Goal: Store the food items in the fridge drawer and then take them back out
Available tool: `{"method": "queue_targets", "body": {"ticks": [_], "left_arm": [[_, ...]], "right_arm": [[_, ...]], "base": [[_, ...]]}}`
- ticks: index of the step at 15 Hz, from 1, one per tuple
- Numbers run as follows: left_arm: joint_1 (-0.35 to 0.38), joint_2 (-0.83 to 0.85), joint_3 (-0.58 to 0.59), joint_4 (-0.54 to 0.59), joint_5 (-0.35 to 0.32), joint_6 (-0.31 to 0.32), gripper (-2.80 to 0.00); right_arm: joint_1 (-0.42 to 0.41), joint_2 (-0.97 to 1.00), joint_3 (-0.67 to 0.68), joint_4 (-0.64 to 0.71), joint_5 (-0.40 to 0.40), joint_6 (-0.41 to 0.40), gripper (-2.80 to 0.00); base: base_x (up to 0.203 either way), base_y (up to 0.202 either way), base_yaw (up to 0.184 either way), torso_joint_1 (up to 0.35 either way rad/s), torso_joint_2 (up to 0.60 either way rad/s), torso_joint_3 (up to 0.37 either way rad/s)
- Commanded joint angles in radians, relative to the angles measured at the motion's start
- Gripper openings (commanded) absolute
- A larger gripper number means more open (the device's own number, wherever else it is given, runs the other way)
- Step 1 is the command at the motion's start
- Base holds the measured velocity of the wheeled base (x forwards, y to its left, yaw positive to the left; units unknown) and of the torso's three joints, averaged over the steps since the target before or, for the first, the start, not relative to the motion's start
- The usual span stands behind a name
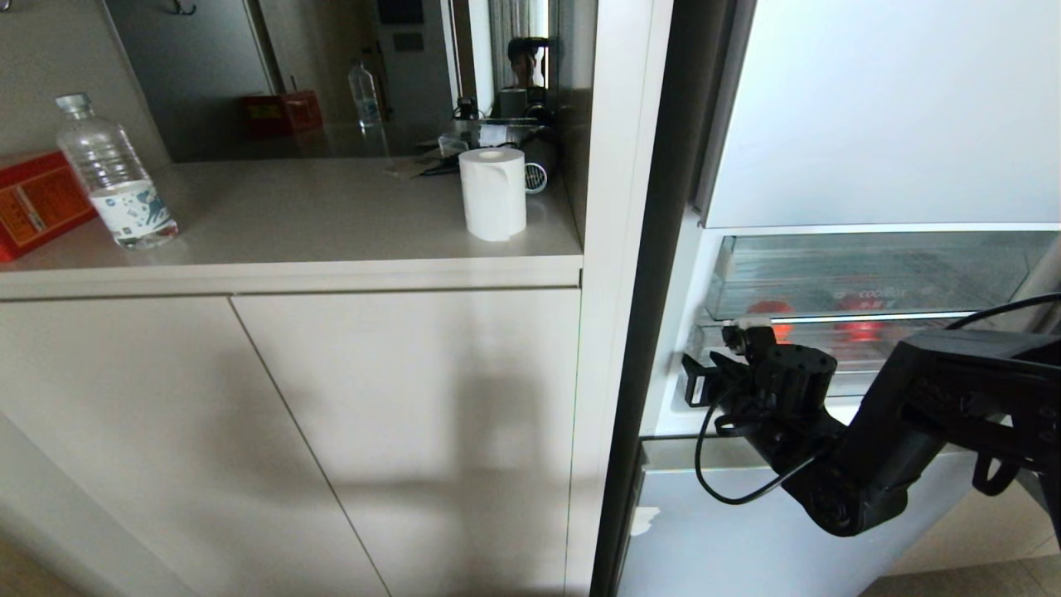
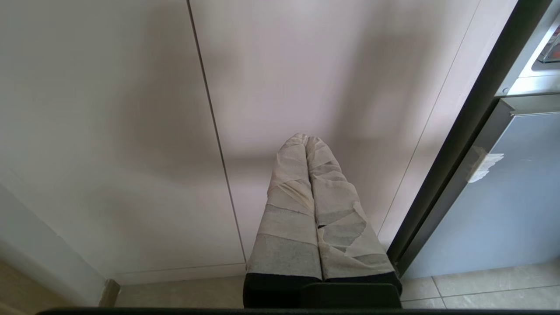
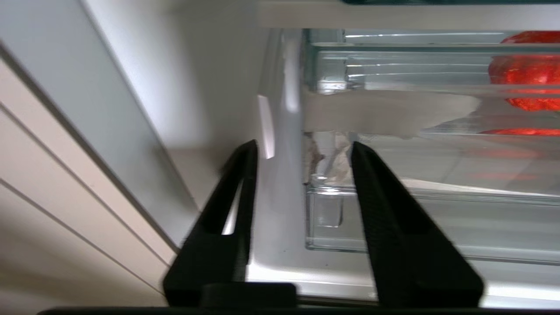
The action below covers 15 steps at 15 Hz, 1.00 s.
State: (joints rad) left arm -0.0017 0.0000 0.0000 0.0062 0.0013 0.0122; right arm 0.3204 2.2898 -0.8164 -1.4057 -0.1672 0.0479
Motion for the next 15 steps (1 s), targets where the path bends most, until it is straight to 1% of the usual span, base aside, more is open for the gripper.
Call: {"method": "queue_targets", "body": {"ticks": [1,3,10,13,15], "left_arm": [[0.0,0.002,0.0,0.0,0.0,0.0,-2.8],[0.0,0.002,0.0,0.0,0.0,0.0,-2.8],[0.0,0.002,0.0,0.0,0.0,0.0,-2.8],[0.0,0.002,0.0,0.0,0.0,0.0,-2.8],[0.0,0.002,0.0,0.0,0.0,0.0,-2.8]], "right_arm": [[0.017,-0.003,-0.003,-0.009,-0.006,0.0,-2.8],[0.019,-0.003,-0.007,-0.009,-0.023,-0.002,-2.8],[0.026,-0.019,0.055,-0.029,-0.023,0.001,-2.8],[0.026,-0.027,0.112,-0.08,-0.023,0.001,-2.8],[0.029,-0.037,0.185,-0.119,-0.023,0.0,-2.8]], "base": [[0.0,0.0,0.0,0.0,0.0,0.0],[0.0,0.0,0.0,0.0,0.0,0.0],[0.0,0.0,0.0,0.0,0.0,0.0],[0.0,0.0,0.0,0.0,0.0,0.0],[0.0,0.0,0.0,0.0,0.0,0.0]]}}
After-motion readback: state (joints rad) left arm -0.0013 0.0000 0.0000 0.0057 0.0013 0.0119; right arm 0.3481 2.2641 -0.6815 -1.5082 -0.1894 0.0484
